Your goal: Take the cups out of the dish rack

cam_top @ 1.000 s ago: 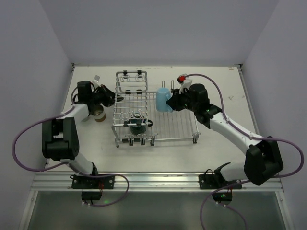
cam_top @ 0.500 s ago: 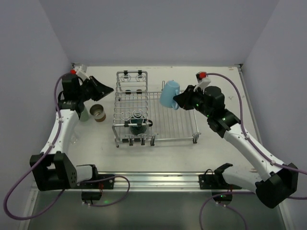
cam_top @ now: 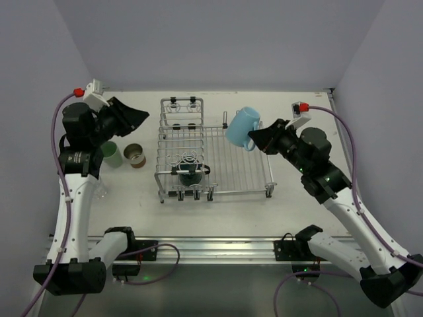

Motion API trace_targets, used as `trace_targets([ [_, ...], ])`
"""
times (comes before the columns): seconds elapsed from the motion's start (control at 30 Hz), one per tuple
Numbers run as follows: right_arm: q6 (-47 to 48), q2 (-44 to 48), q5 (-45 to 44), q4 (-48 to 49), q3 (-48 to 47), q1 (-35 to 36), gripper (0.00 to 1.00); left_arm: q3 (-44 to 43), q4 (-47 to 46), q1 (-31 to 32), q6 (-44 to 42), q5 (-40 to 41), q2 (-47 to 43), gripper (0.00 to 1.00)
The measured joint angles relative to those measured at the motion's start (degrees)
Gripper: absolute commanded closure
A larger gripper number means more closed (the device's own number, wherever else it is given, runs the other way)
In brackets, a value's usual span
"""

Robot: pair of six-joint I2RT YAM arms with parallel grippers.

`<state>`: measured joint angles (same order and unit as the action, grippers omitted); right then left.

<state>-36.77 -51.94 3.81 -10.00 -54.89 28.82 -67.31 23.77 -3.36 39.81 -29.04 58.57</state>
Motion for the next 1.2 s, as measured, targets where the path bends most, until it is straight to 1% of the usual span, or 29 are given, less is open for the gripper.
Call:
trace_targets([
  [0.1, -1.22, 1.75, 0.02, 0.04, 0.02, 0.00, 1.00, -0.98, -0.04, 0.04, 0.59, -0.83, -2.12, 0.56],
  [0.2, -2.58, 4.48, 0.04, 0.37, 0.42, 0.00, 1.00, 0.55, -3.48, 0.22, 3.96, -4.66, -3.82, 0.54],
  [0.27, -3.48, 6.36, 0.11, 0.66, 0.68, 0.00, 1.00, 3.78, -8.74, 0.55, 7.98, -8.61, -5.40, 0.53],
  [0.33, -4.50, 7.87, 0.17, 1.38, 1.05, 0.00, 1.00, 7.89, -15.15, 0.92, 12.90, -11.96, -6.86, 0.48],
  [0.4, -5.70, 9.31, 0.20, 3.10, 2.03, 0.00, 1.00, 12.52, -22.67, 1.31, 19.69, -14.45, -8.48, 0.46],
  [0.47, -7.28, 10.84, 0.24, 5.51, 3.80, 0.00, 1.00, 16.48, -30.45, 1.64, 27.10, -15.78, -10.08, 0.45],
  [0.6, -9.99, 12.46, 0.92, 9.73, 6.62, 0.00, 1.00, 19.45, -43.08, 2.34, 37.86, -16.44, -11.91, 0.43],
  [0.7, -11.39, 12.55, 1.84, 12.72, 8.04, 0.00, 1.00, 19.78, -50.03, 3.04, 43.04, -16.31, -12.39, 0.41],
  [0.8, -12.09, 12.59, 1.99, 13.88, 8.41, 0.00, 1.00, 19.78, -54.88, 6.14, 46.49, -15.32, -12.07, 0.40],
  [1.03, -12.09, 11.13, 2.29, 15.50, 6.62, 0.00, 1.00, 19.63, -60.43, 18.84, 48.61, -10.21, -7.06, 0.41],
  [1.2, -12.13, 8.11, 3.45, 18.03, 4.87, 0.00, 1.00, 19.65, -63.71, 23.67, 50.21, -7.19, -3.32, 0.42],
])
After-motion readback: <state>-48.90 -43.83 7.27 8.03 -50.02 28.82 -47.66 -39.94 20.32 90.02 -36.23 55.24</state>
